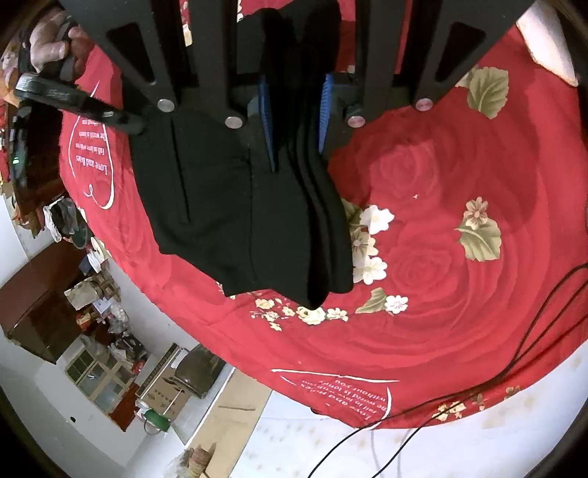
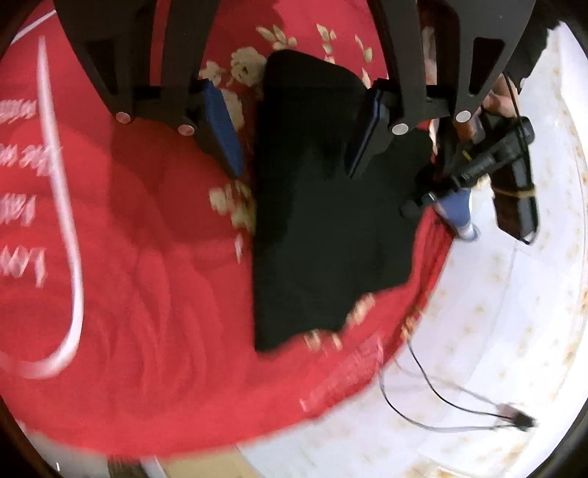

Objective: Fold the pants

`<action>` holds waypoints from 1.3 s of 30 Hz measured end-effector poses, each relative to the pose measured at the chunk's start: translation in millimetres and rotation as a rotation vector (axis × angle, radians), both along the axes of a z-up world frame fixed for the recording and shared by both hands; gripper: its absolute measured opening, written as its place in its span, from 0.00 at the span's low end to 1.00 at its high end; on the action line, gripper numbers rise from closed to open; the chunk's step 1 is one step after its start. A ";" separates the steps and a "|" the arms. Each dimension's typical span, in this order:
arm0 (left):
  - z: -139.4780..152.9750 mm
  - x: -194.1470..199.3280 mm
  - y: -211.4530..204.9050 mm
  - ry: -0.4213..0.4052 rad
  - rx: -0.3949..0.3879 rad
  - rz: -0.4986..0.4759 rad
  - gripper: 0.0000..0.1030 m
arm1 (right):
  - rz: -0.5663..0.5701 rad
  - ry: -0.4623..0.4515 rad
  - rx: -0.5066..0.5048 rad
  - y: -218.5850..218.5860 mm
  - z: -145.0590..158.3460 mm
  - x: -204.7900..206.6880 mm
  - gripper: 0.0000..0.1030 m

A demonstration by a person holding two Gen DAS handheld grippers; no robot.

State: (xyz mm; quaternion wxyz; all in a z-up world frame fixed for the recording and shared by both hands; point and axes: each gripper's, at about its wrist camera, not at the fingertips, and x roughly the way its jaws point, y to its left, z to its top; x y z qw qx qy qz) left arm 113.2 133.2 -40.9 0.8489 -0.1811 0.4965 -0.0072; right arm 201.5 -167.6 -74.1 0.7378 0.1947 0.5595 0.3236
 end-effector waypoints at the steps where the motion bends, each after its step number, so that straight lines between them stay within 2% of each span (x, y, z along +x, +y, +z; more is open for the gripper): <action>1: 1.1 1.8 0.8 0.006 -0.001 -0.004 0.23 | 0.017 0.034 0.009 3.2 -3.8 1.9 0.13; 7: 4.1 3.7 -0.2 0.015 0.036 -0.032 0.23 | 0.011 0.007 0.089 0.7 28.2 -17.5 0.11; 10: 1.6 3.4 3.9 0.015 0.008 -0.027 0.24 | -0.010 0.040 0.066 1.4 15.6 -27.8 0.11; 13: 1.9 4.5 -2.2 0.011 0.048 -0.049 0.27 | -0.057 0.077 0.074 -8.3 -3.1 -22.1 0.12; 16: 6.9 0.5 1.2 0.009 0.077 -0.014 0.32 | -0.065 0.104 0.060 -12.6 -7.8 -20.0 0.16; 18: 17.8 -8.9 6.1 -0.017 0.153 0.064 0.30 | -0.064 0.038 0.003 -13.9 5.1 -24.2 0.18; 20: 31.4 -19.2 8.3 -0.052 0.166 0.102 0.29 | -0.059 -0.052 -0.065 -15.9 22.7 -32.8 0.18; 24: 51.9 -37.0 -19.1 -0.118 0.175 0.048 0.29 | 0.014 -0.137 -0.080 -6.5 40.3 -51.4 0.18; 27: 42.0 -45.0 -45.0 -0.108 0.167 -0.015 0.29 | 0.096 -0.173 -0.108 8.4 35.9 -70.5 0.18; 29: 22.3 -47.1 -52.4 -0.048 0.156 -0.029 0.29 | 0.120 -0.158 -0.151 12.3 21.8 -77.8 0.18; 31: 2.5 -47.8 -53.0 0.009 0.162 -0.024 0.29 | 0.110 -0.150 -0.147 6.3 17.3 -78.6 0.18; 36: 9.2 -38.7 -47.3 -0.013 0.172 0.004 0.29 | 0.073 -0.190 -0.144 -0.2 32.6 -64.2 0.18; 39: 13.3 -17.8 -44.8 -0.029 0.187 -0.001 0.29 | 0.067 -0.224 -0.159 3.6 40.0 -40.1 0.18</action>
